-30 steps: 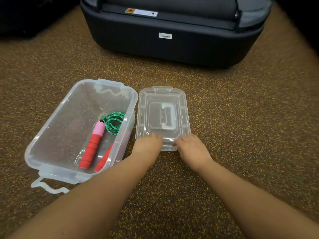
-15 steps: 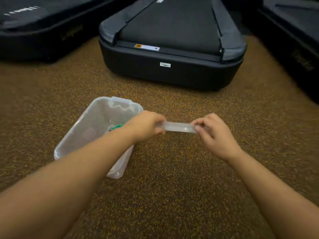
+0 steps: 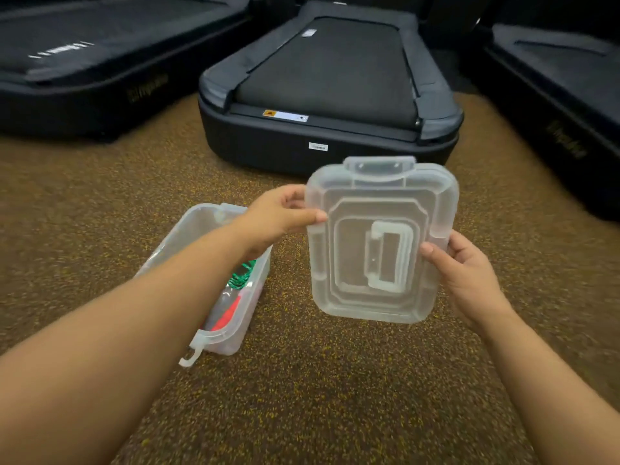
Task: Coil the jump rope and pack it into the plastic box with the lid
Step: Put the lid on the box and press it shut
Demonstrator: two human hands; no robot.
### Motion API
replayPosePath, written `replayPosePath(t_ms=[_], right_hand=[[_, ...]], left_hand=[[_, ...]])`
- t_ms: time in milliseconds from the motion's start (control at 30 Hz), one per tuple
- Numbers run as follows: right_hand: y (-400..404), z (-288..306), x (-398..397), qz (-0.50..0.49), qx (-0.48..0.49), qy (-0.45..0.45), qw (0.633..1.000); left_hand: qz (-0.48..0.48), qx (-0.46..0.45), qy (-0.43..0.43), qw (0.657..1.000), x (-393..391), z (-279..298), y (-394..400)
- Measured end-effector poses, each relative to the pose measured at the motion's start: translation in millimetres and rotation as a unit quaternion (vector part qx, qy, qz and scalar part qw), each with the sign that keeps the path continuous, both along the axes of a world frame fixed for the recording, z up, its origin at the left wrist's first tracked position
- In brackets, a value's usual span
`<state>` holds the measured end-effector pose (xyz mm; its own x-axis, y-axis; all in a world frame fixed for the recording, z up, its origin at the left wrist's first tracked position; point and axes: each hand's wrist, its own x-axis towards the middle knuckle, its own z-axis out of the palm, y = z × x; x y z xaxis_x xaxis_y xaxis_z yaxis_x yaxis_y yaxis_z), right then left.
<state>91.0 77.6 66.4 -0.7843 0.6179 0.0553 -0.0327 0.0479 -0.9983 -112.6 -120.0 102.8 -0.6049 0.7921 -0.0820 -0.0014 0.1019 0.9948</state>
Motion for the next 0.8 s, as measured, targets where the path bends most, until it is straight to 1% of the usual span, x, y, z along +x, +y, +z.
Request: replayPosePath(t_ms=[100,300,500,633,800], right_hand=[[-7,4,-8,-0.059,-0.078,0.028,0.995],[-34,-3,-28,-0.169,-0.092,-0.039,0.981],[-76,-7,-53,-0.143,-0.095,-0.072,0.982],[-122,-24,-83,-0.133,-0.087,-0.064,0.985],[-180,-48,-128,-0.117,-0.108,-0.071,0.985]], left_hand=[[-0.007,-0.078,-0.021,0.997,7,-21,-4],[0.066,-0.128,-0.047,0.988,1,-27,-3],[0.095,-0.237,0.041,0.966,-19,-25,-35],[0.148,-0.252,0.103,0.951,-36,-20,-72],[0.241,-0.296,0.171,0.908,-57,-25,-118]])
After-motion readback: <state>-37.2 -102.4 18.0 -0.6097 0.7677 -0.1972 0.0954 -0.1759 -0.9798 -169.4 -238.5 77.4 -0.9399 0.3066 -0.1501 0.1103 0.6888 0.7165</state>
